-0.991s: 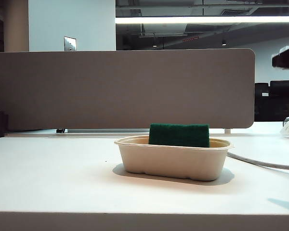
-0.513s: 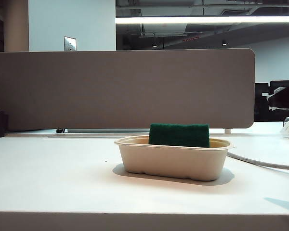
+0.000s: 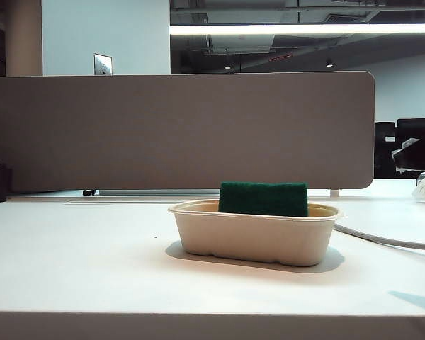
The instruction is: Take out the cleaning sponge from the paper lunch box and place it on the table.
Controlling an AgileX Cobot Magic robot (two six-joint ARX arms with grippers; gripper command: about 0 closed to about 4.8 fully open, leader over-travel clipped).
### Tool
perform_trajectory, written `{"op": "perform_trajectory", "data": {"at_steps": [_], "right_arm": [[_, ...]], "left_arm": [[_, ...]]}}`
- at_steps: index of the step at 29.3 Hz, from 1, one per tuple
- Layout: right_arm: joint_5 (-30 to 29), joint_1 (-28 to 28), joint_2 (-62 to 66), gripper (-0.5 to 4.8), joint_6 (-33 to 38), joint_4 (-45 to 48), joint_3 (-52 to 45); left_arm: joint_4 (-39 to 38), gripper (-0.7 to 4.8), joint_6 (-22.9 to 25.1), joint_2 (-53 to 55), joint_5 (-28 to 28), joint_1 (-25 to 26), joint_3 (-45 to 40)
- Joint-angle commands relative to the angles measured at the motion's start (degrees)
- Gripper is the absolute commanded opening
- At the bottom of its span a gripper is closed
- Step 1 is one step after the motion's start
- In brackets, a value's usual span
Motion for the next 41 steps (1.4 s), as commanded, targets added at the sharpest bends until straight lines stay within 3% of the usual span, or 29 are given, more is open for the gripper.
{"op": "perform_trajectory", "data": {"at_steps": [1, 4, 8, 12, 19, 23, 28, 30, 36, 41], "right_arm": [[0.02, -0.02, 0.02, -0.05, 0.02, 0.98, 0.07], [0.02, -0.02, 0.02, -0.05, 0.02, 0.98, 0.07], [0.04, -0.09, 0.04, -0.05, 0.02, 0.98, 0.07], [0.04, -0.24, 0.04, -0.05, 0.02, 0.98, 0.07], [0.02, -0.24, -0.02, -0.05, 0.02, 0.98, 0.07], [0.02, -0.24, -0.02, -0.05, 0.02, 0.98, 0.07], [0.02, -0.22, -0.02, -0.05, 0.02, 0.98, 0.07], [0.04, -0.22, -0.02, -0.05, 0.02, 0.98, 0.07], [0.02, -0.22, -0.04, -0.05, 0.02, 1.01, 0.07], [0.02, -0.22, -0.04, -0.05, 0.02, 0.98, 0.07]], "left_arm": [[0.68, -0.05, 0.39, 0.02, 0.22, 0.04, 0.07], [1.84, -0.06, -3.85, 0.02, 3.17, 0.04, 0.07], [6.47, -0.06, -15.87, 0.02, 4.02, 0.04, 0.07], [7.32, -0.05, -19.78, 0.04, 9.25, 0.04, 0.07], [7.41, -0.05, -30.34, 0.04, 9.27, 0.04, 0.07], [9.73, 0.01, -35.71, 0.04, 13.42, 0.02, 0.09], [22.16, 1.97, -40.72, 0.33, 30.6, -0.48, 0.48], [23.82, 2.32, -43.01, 0.33, 31.04, -1.79, 1.97], [21.0, 3.54, -36.68, 5.03, 29.46, -8.44, 7.28], [22.23, 4.55, -27.61, 19.89, 30.42, -17.31, 12.61]]}}
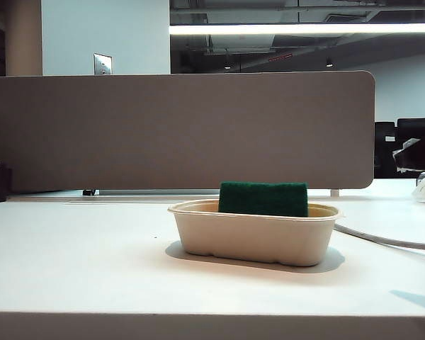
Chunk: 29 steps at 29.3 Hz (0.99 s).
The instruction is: Take out the cleaning sponge from the paper lunch box and place it on the table.
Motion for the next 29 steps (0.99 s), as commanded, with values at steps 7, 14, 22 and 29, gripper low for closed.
{"op": "perform_trajectory", "data": {"at_steps": [7, 14, 22, 29], "right_arm": [[0.04, 0.07, -0.04, -0.05, 0.02, 0.98, 0.07], [0.07, 0.0, -0.07, -0.05, 0.02, 0.96, 0.07], [-0.22, -1.4, -0.09, -0.05, 0.02, 0.98, 0.07], [0.02, -3.52, -0.09, -0.05, 0.02, 0.98, 0.07]], "left_arm": [[1.62, 4.79, 24.22, 34.21, 1.95, -17.84, 15.98], [1.66, 4.79, 34.18, 60.96, 0.46, -21.97, 30.36], [-0.96, 4.79, 39.95, 84.06, -3.02, -24.35, 42.12], [-4.76, 4.24, 50.25, 85.79, -12.92, -26.58, 42.36]]}}
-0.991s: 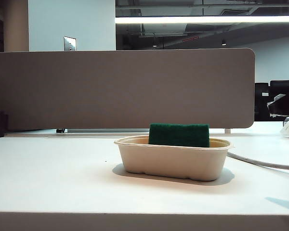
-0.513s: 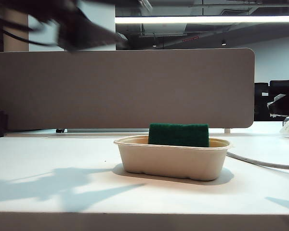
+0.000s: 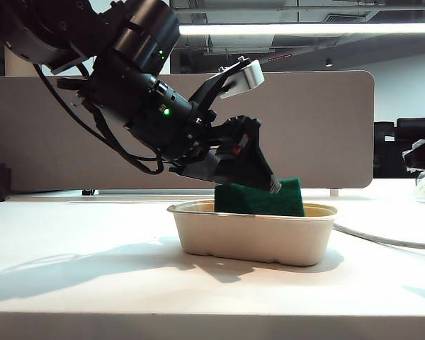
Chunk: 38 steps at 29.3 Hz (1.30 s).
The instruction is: Take out the cleaning sponge from the paper lunch box and place it on the table.
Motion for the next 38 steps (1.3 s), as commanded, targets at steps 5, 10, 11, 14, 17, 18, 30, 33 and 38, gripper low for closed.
{"op": "perform_trajectory", "data": {"at_steps": [5, 10, 11, 14, 17, 18, 30, 33, 38], "right_arm": [[0.04, -0.07, -0.07, -0.05, 0.02, 0.98, 0.04], [0.04, -0.09, -0.07, -0.05, 0.02, 0.98, 0.04], [0.04, -0.09, -0.07, -0.05, 0.02, 0.98, 0.04], [0.04, -0.09, -0.07, -0.05, 0.02, 0.98, 0.04], [0.04, -0.09, -0.07, -0.05, 0.02, 0.98, 0.04], [0.04, -0.09, -0.07, -0.05, 0.02, 0.98, 0.04], [0.04, -0.09, -0.07, -0.05, 0.02, 0.98, 0.04], [0.04, -0.09, -0.07, -0.05, 0.02, 0.98, 0.04], [0.04, -0.09, -0.07, -0.05, 0.02, 0.98, 0.04]], "left_arm": [[-0.55, 4.25, 6.21, 0.15, -4.07, 0.0, 0.39], [-0.74, 3.09, 6.25, 3.63, -3.41, -0.02, 0.44], [-1.11, 2.8, 6.25, 4.28, -3.41, -0.07, 0.46], [-1.95, 2.36, 6.21, 4.63, -3.39, -0.07, 0.46], [-1.95, 1.08, 6.23, 4.63, -3.41, -0.07, 0.46], [-1.92, 0.38, 6.23, 4.63, -3.41, -0.15, 0.48], [0.24, -0.06, 6.82, -3.82, -8.96, -1.36, 0.81], [-1.6, -0.06, 5.46, -9.7, -9.4, -1.36, 0.94], [-14.62, -0.06, 3.48, -16.06, -22.32, -1.31, 0.94]]}}
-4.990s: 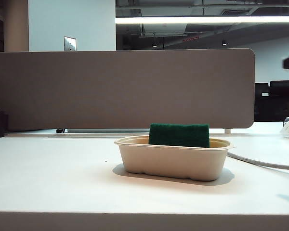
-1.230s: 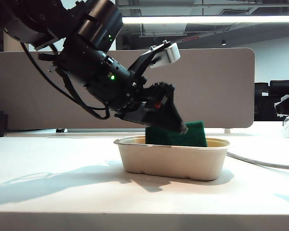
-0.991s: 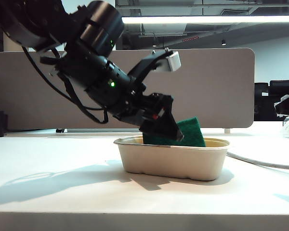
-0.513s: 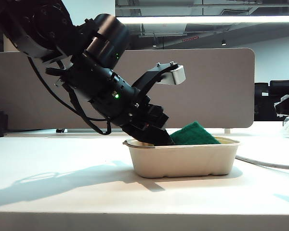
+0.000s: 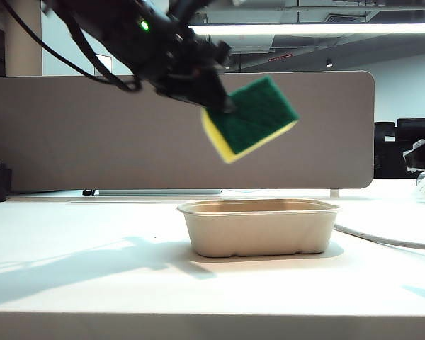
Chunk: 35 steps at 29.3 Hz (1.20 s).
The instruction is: Take out the cleaning sponge from the paper lunch box and place it on the table.
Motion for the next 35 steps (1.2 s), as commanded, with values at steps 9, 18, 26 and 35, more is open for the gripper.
{"op": "perform_trajectory", "data": {"at_steps": [9, 18, 26, 35], "right_arm": [[0.02, 0.09, -0.04, -0.05, 0.02, 0.98, 0.07], [0.02, 0.11, -0.04, -0.05, 0.02, 0.98, 0.07], [0.02, 0.11, -0.13, -0.05, 0.02, 0.98, 0.07], [0.02, 0.07, -1.81, -0.05, 0.02, 1.01, 0.07]], "left_arm": [[-29.31, 0.96, -4.98, -1.22, -34.14, 0.79, 0.13], [-25.55, 2.79, -4.79, -3.89, -41.62, -0.2, 0.39], [-23.3, 1.8, -3.52, -17.66, -34.67, -1.38, 0.7], [-24.79, 2.44, -5.88, -12.85, -26.43, -1.36, 0.61]]}}
